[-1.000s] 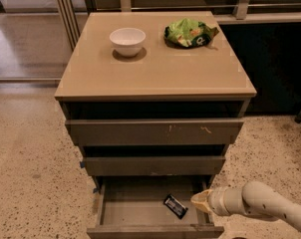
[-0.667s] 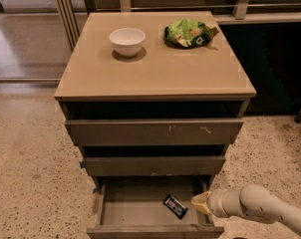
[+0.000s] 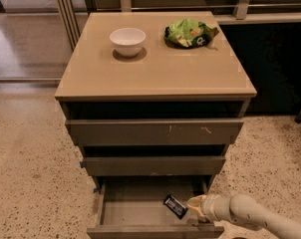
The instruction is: Pick rxbar blueberry from bottom drawer and place on counter
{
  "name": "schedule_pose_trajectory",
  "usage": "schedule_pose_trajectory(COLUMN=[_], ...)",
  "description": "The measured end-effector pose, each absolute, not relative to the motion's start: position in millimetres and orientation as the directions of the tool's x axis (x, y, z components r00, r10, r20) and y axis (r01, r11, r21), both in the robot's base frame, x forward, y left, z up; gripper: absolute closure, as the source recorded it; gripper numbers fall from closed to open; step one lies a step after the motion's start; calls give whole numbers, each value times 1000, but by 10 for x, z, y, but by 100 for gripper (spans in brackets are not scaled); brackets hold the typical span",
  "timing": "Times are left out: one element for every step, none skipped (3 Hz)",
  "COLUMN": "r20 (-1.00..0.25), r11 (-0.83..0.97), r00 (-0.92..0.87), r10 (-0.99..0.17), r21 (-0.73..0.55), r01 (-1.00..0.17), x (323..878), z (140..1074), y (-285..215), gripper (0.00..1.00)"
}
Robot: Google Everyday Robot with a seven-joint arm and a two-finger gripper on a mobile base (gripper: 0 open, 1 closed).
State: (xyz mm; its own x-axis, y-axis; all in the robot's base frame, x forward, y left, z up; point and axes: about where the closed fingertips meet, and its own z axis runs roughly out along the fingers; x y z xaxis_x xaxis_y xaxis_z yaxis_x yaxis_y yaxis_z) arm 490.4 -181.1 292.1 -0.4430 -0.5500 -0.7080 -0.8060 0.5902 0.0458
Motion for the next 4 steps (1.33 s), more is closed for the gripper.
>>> schedule_pose_trajectory(r20=[-723, -718, -718, -718], r11=[569, 550, 552, 552], r00=[-396, -375, -375, -375], r10=[-566, -587, -586, -586], r21=[5, -14, -14, -14], r01=[-822, -835, -834, -834], x=[5082, 5203, 5214, 5214], z=[2478, 2238, 2230, 2230], y=[-1741, -1687, -1690, -1690], gripper=[100, 100, 81, 58])
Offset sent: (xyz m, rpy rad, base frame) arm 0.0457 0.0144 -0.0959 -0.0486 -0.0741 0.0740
